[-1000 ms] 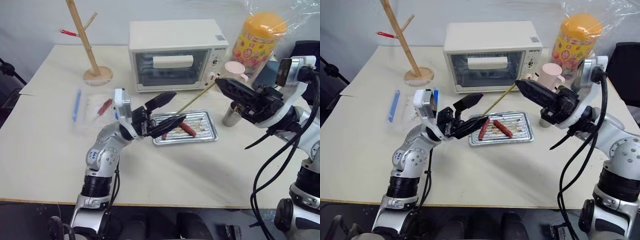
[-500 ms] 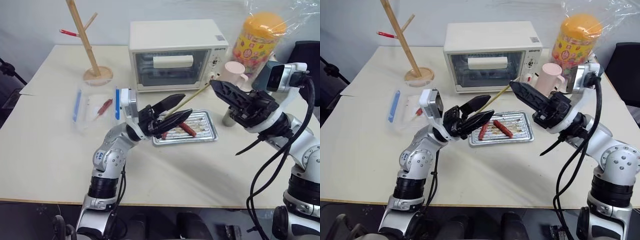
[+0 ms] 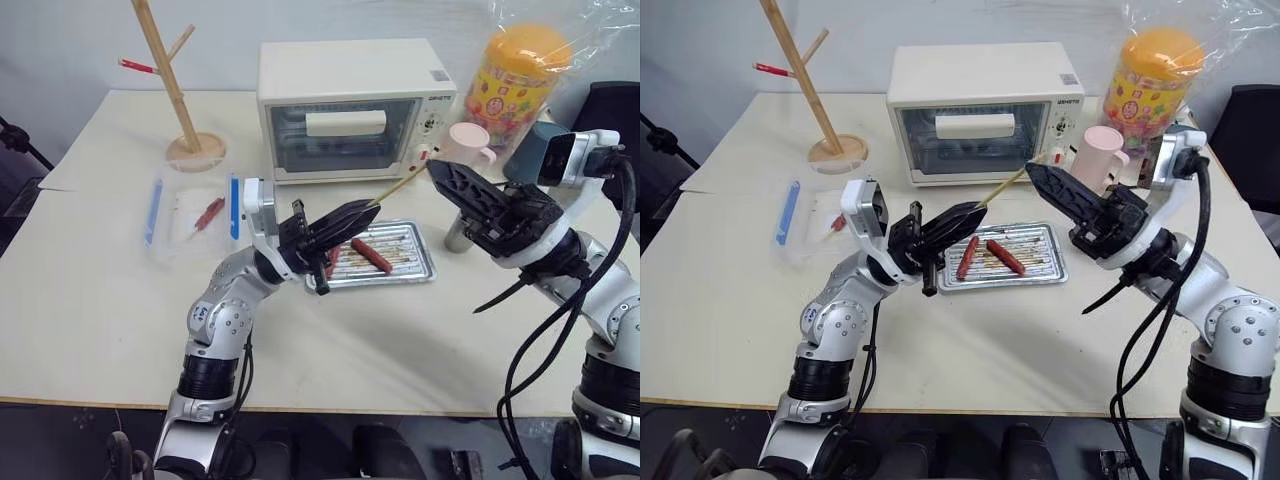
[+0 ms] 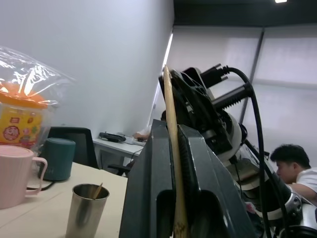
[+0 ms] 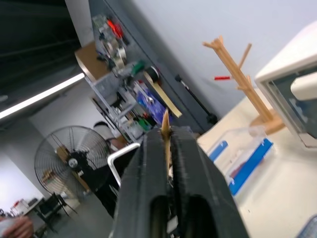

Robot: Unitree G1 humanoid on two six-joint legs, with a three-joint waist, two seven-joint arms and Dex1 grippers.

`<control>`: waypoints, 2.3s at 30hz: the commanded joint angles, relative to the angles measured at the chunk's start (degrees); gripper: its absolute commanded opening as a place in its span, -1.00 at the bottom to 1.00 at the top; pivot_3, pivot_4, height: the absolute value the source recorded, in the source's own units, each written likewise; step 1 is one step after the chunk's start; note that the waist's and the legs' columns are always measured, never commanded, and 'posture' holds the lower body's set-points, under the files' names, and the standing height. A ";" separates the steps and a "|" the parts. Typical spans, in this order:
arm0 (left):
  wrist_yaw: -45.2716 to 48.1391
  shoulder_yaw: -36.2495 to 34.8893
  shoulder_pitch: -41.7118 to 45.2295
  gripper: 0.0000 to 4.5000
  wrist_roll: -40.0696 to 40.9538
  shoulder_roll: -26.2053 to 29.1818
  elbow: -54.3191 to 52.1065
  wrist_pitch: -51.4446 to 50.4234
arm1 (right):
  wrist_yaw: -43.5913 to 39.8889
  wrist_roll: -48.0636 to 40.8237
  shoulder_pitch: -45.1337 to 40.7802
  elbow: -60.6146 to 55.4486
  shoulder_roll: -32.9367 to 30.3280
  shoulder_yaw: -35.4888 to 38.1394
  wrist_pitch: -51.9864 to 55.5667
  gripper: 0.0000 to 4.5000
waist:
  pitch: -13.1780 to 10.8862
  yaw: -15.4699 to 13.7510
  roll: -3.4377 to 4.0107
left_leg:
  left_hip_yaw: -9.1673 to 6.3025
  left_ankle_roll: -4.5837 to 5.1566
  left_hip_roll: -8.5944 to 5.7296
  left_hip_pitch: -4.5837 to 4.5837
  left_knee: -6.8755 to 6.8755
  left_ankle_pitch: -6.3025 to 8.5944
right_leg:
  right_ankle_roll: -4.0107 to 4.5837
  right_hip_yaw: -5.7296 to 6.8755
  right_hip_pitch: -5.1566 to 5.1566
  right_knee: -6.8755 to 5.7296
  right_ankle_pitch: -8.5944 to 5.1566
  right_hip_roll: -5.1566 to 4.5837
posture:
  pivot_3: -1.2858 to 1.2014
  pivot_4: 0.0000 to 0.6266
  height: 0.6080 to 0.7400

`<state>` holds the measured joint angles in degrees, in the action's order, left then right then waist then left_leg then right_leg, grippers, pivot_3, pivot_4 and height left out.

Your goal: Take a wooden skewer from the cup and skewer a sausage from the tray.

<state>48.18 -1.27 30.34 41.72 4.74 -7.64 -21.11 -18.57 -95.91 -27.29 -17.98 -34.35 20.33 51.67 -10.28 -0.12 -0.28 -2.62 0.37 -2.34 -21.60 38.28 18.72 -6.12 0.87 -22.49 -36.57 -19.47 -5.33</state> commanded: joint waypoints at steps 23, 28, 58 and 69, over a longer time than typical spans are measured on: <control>5.10 -19.89 -34.23 -1.00 -2.08 25.41 -3.65 2.77 | -37.35 60.96 25.13 1.87 -22.00 -6.38 -24.51 0.99 | -0.02 0.22 -0.02 | 0.04 0.03 0.04 0.39 -0.25 0.02 | 0.02 -0.15 0.26 0.32 0.01 -0.01 | 0.03 -0.52 1.00; 3.65 -18.42 -31.84 -1.00 -2.42 24.71 -3.42 2.50 | -29.20 64.29 7.70 0.86 -18.41 -17.47 -10.86 0.99 | -0.02 0.07 -0.02 | -0.01 -0.03 0.06 0.29 -0.28 0.00 | 0.09 -0.13 0.13 0.32 0.03 -0.02 | 0.03 -0.52 1.00; 0.54 -15.94 -29.84 -1.00 -1.94 23.29 -4.93 2.25 | -20.05 88.22 -18.06 29.82 9.59 -36.43 -14.33 0.39 | -0.02 0.62 -0.02 | -0.03 -0.05 -0.01 0.04 -0.22 0.00 | 0.08 0.00 -0.13 0.06 0.04 -0.02 | 0.03 -0.52 1.00; 0.94 -15.78 -29.64 -1.00 -2.00 23.31 -4.66 2.42 | -20.87 89.24 -18.44 31.22 10.11 -35.78 -14.38 0.02 | -0.02 1.22 -0.02 | -0.04 -0.05 -0.01 0.04 -0.22 0.00 | 0.08 0.00 -0.13 0.04 0.04 -0.02 | 0.03 -0.52 1.00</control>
<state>48.59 -16.89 0.43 39.07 27.94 -10.80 -19.45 -39.08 -7.59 -44.93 13.73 -24.21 -16.29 37.47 -10.30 1.10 -0.30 -2.66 0.32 -2.35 -21.55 38.07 18.71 -6.05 0.87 -22.62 -36.53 -19.44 -5.35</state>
